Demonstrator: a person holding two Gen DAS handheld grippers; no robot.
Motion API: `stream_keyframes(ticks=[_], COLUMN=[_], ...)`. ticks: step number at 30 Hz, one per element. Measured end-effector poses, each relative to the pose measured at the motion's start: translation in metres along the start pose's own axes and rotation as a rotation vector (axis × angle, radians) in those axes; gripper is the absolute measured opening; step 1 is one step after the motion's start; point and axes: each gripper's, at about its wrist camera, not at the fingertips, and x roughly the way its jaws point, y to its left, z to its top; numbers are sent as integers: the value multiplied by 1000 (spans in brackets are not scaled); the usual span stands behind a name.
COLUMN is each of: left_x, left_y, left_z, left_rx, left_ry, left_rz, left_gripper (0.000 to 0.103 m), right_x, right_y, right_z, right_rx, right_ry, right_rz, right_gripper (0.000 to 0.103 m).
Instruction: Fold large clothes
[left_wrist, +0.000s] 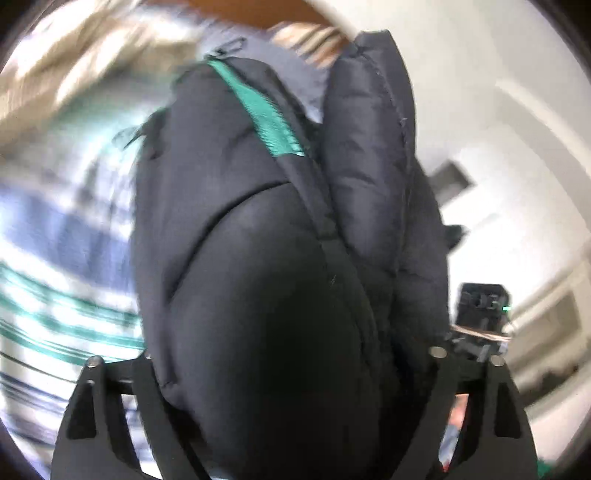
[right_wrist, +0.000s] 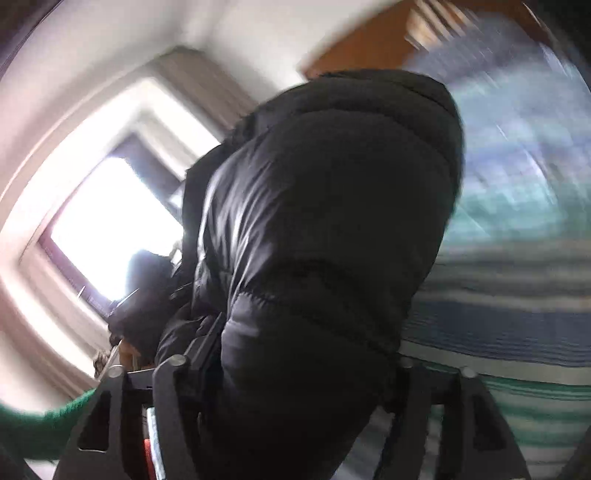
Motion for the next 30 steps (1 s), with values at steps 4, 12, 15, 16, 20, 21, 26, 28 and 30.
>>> stream_keyframes(ticks=[4, 12, 15, 16, 20, 21, 26, 28, 30], left_x=[32, -68, -106, -115, -139, -140, -152, -160, -163], left_y=[20, -76, -106, -117, -120, -128, -137, -150, -164], left_z=[-20, -57, -90, -103, -125, -137, -153, -161, -165], left_rx=[-89, 306, 384, 383, 394, 401, 399, 394, 397], left_ry=[46, -117, -283, -336, -415, -427, -434, -451, -458], left_rz=[-57, 336, 467, 492, 584, 625, 658, 653, 674], left_gripper=[98, 102, 103, 103, 103, 103, 103, 103, 103], right_x=[-13, -102, -124, -132, -160, -163, -176, -179, -183], right_y=[-44, 61, 99, 117, 150, 155, 176, 186, 195], right_z=[-22, -78, -93, -103, -136, -137, -156, -164, -171], right_rx=[154, -180, -281, -308, -318, -312, -300, -330, -345], right_ry=[-27, -235, -303, -335, -424, -430, -379, -387, -392], right_rz=[-83, -597, -728, -768, -822, -831, -780, -804, -821], right_gripper=[100, 101, 101, 101, 101, 101, 101, 101, 101])
